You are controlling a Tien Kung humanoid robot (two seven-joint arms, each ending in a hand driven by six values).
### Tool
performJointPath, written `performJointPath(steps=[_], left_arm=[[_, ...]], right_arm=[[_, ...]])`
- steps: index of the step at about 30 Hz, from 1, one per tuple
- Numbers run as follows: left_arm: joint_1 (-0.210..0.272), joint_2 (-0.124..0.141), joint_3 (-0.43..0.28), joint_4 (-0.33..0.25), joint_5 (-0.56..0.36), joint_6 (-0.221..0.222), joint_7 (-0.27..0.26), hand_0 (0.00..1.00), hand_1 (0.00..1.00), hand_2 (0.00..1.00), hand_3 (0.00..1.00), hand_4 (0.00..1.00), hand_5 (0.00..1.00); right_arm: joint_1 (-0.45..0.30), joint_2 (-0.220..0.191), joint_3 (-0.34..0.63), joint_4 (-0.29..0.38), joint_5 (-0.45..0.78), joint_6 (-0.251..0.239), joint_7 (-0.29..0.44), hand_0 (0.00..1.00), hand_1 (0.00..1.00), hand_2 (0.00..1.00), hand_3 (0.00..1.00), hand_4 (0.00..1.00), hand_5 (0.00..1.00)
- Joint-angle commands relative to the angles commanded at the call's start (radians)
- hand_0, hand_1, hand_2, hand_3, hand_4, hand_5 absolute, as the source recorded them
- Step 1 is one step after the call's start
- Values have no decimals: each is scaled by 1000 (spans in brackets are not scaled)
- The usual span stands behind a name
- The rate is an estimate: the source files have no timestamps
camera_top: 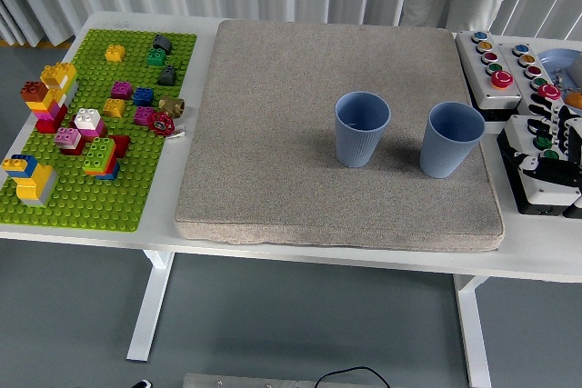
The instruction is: Pick cup pour cup place
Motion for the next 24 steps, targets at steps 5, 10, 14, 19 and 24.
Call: performJointPath(steps=[5,10,14,19,24], left_arm=[[1,-1,-1,0,4,-1,2,797,852,869,794,496,998],[0,-2,-3,0,5,-2,4,797,852,869,793,495,998],[2,-3,-5,-1,7,-4,6,797,852,869,791,496,998],[6,-3,-6,-1,10,-4,8,797,852,869,793,496,998],[8,-3,-9,-2,13,-5,10,797,852,869,793,496,998]], right_arm=[[-10,10,-24,6,-5,-1,-2,940,873,928,940,823,378],[-17,25,-45,3,-5,1,-1,943,876,926,941,822,381],[-23,32,-50,-2,-5,3,0,943,876,931,940,823,383],[-26,36,-53,-8,-3,5,1,944,876,929,940,822,384],[-18,45,-63,-23,4,6,6,944,876,929,940,822,384]])
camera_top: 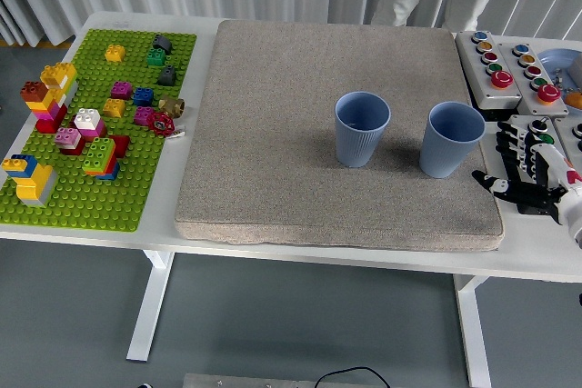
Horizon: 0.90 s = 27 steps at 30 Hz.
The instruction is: Pick cup pour cup place
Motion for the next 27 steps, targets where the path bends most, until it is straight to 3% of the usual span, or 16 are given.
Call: performJointPath(steps=[12,13,27], left_arm=[[-2,-2,-1,0,1,0,1,797,851,869,793,496,998],[-3,-2,-1,-1,1,0,0,797,850,868,793,496,998],[-7,-5,-2,0,4,0,1,797,850,868,791,496,998]], right_arm=[[27,24,-16,-42,5,21,16,949,894,983,957,826,377],[28,24,-16,-42,2,20,13,953,908,998,970,877,470],[67,41,-72,-86,1,21,13,960,911,998,979,858,408]])
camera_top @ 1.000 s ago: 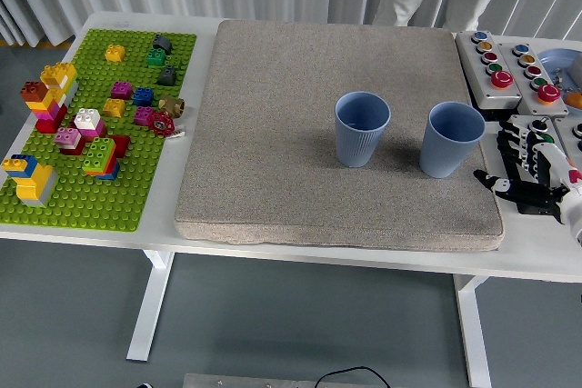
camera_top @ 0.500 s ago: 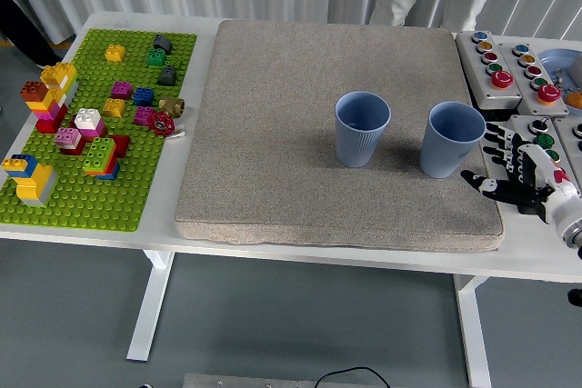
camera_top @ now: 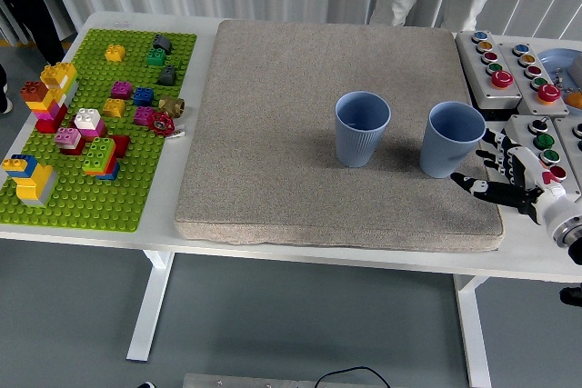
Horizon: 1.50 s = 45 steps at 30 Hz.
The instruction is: Pick cup pour cup place
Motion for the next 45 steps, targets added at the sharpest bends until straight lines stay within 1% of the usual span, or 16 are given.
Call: performJointPath(steps=[3,9,10,15,16,21,31,38,45], left_arm=[[0,-1,1,0,-1,0,-1,797,850,868,791,496,998],[0,0,0,0,-2,1,-1,797,850,868,792,496,998],[0,0,0,0,-2,1,-1,798,850,868,792,495,998],[0,-1,0,0,0,1,0,798,850,868,792,495,998],[-1,-1,0,0,-1,1,-1,798,850,868,792,495,998],[-1,-1,0,0,-1,1,0,798,850,868,792,495,998],[2,-2,-2,-2,3,1,1,798,850,868,792,498,998],[2,0,-8,-3,14,1,5,798,850,868,792,498,998],[3,0,-4,-3,7,1,2,798,850,868,793,498,998]], right_arm=[[13,10,-10,-11,6,-1,2,960,911,998,979,858,408],[23,13,-10,-18,10,0,5,961,908,998,976,853,420],[23,12,-10,-19,12,1,5,964,912,998,980,875,422],[34,15,-8,-33,16,0,7,964,912,998,980,875,422],[35,15,-8,-35,17,-1,8,968,914,998,981,896,459],[42,17,-11,-46,22,-5,12,968,914,998,981,896,459],[64,31,-44,-68,32,-8,16,968,914,998,979,895,470],[101,44,-79,-92,42,-10,20,968,914,998,979,894,476],[115,47,-80,-105,51,-12,26,967,912,998,978,894,478]])
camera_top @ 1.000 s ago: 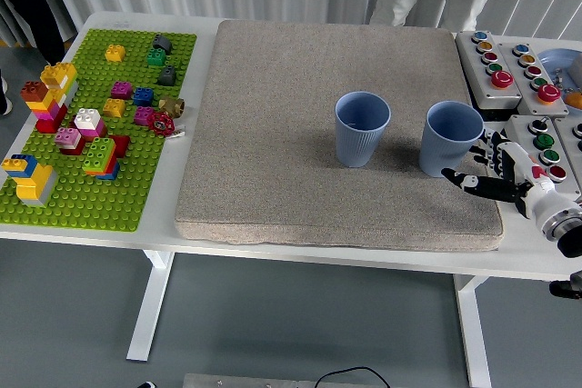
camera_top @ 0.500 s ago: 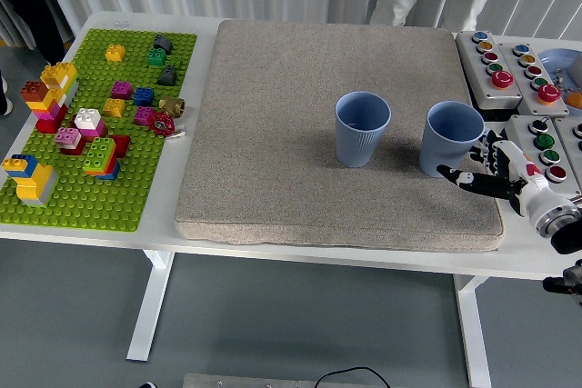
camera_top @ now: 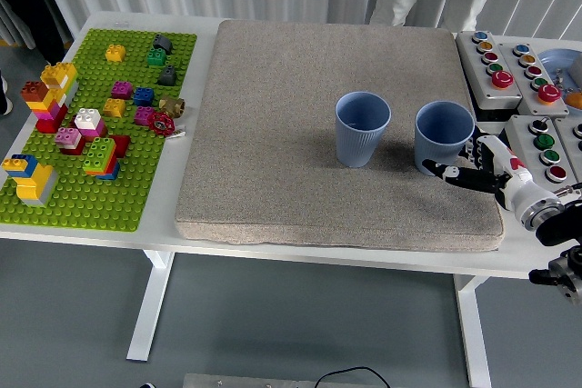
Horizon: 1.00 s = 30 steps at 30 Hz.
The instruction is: Pick cup pour cup place
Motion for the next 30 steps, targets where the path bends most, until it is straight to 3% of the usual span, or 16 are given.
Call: performJointPath(steps=[30], left_arm=[[-9,0,4,-1,-3,1,-3,798,851,868,793,499,998]], right_arm=[[51,24,-17,-87,37,-5,18,967,910,996,974,885,478]])
